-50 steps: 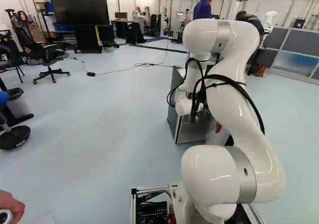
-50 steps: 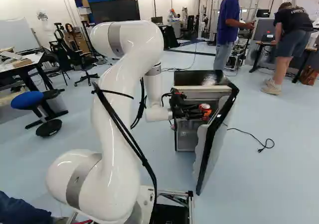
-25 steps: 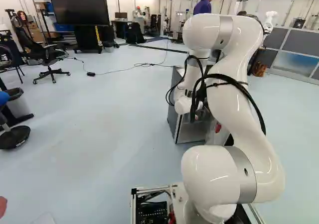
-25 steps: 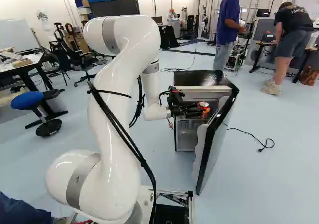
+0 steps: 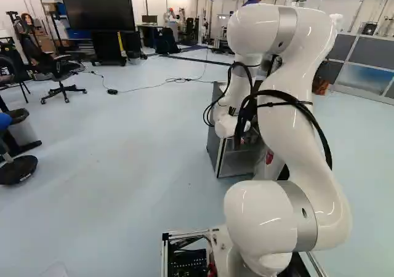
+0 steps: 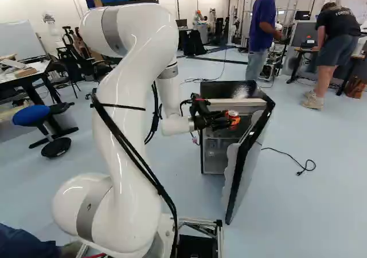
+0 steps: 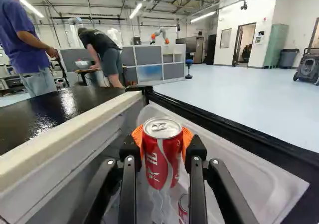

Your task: Grab a drink from the fridge

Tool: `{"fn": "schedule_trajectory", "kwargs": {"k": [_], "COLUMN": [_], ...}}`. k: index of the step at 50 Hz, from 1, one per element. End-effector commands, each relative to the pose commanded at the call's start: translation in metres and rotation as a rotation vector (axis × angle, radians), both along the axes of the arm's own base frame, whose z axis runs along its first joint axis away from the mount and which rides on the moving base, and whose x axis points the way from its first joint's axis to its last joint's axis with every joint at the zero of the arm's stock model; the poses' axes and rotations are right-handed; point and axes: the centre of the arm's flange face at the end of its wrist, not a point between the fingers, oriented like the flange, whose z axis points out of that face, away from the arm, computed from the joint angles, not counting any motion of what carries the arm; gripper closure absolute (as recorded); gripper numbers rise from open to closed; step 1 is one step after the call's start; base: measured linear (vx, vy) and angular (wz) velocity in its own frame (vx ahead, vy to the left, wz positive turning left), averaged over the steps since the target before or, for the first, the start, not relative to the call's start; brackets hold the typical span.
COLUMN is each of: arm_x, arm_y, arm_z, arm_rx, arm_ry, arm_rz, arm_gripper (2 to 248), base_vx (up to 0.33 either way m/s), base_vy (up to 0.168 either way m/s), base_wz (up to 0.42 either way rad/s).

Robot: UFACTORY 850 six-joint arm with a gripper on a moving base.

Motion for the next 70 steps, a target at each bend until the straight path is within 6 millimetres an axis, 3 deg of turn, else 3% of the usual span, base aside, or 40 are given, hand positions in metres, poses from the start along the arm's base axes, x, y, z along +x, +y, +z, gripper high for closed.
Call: {"fn": "schedule_trajectory", "kwargs": {"k": [70], "arm_x": [0.025], "arm_y": [0.015], "arm_z": [0.073], "arm_rx": [0.080], "arm_ry": [-0.070], "arm_rz": [0.321], "arm_gripper": [154], "base_vx": [0.000], "base_vy": [0.000], "base_wz": [0.000]}}
